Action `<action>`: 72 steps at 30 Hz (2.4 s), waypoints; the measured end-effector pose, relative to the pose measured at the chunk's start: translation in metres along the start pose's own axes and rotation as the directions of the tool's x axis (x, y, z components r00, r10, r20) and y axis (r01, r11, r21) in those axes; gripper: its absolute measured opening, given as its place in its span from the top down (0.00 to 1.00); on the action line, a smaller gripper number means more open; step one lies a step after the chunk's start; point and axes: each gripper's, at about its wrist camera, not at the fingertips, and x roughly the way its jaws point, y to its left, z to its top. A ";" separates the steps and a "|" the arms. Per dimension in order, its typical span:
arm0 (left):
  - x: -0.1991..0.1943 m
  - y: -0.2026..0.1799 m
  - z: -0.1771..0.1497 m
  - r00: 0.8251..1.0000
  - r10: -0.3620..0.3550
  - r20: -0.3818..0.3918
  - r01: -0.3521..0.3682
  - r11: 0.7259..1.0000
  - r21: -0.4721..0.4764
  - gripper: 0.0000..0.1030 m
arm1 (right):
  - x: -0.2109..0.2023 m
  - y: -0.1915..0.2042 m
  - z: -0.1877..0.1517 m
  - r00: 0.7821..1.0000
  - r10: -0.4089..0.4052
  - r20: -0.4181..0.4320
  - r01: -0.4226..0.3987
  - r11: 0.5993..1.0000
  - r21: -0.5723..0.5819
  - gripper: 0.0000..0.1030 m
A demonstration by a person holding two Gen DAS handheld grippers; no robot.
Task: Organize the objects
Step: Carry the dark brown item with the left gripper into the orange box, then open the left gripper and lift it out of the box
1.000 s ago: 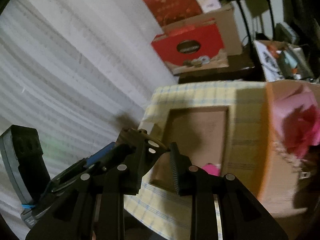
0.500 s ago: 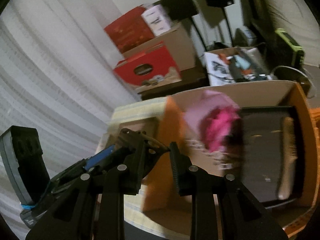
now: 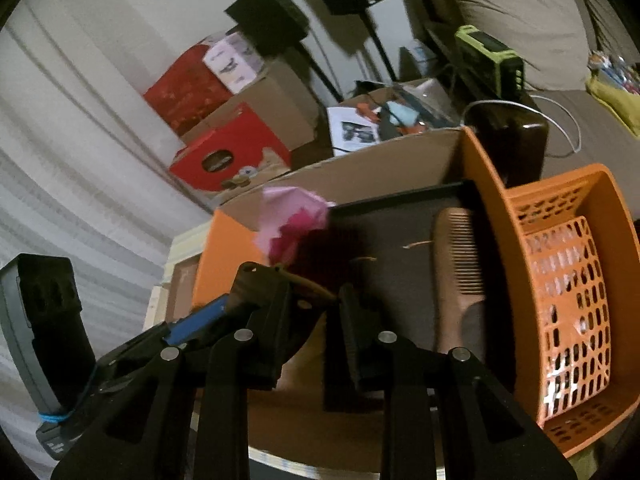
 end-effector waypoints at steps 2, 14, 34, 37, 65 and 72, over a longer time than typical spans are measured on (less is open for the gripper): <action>0.009 -0.005 -0.001 1.000 -0.002 -0.015 0.002 1.000 0.006 0.67 | 0.000 -0.009 0.000 1.000 -0.007 0.000 0.007 1.000 0.011 0.76; 0.053 -0.027 -0.004 0.994 0.035 -0.107 -0.029 0.998 0.057 0.69 | 0.009 -0.047 -0.004 0.998 -0.064 -0.027 0.065 0.997 0.036 0.76; 0.009 -0.024 -0.002 0.998 0.049 -0.048 -0.043 0.992 0.118 0.54 | 0.005 -0.031 -0.016 0.993 -0.112 -0.046 0.109 0.992 -0.062 0.84; -0.012 -0.015 -0.004 0.999 0.033 -0.017 -0.032 0.995 0.097 0.43 | 0.004 -0.023 -0.015 0.990 -0.137 -0.034 0.134 0.987 -0.086 0.84; -0.075 0.053 -0.029 0.997 0.073 0.005 -0.073 0.997 0.039 0.18 | 0.073 0.012 -0.044 0.897 -0.404 -0.179 0.156 0.668 -0.727 0.31; -0.074 0.056 -0.031 0.998 0.065 0.002 -0.065 0.997 0.031 0.18 | 0.076 0.011 -0.040 0.912 -0.372 -0.172 0.160 0.711 -0.685 0.51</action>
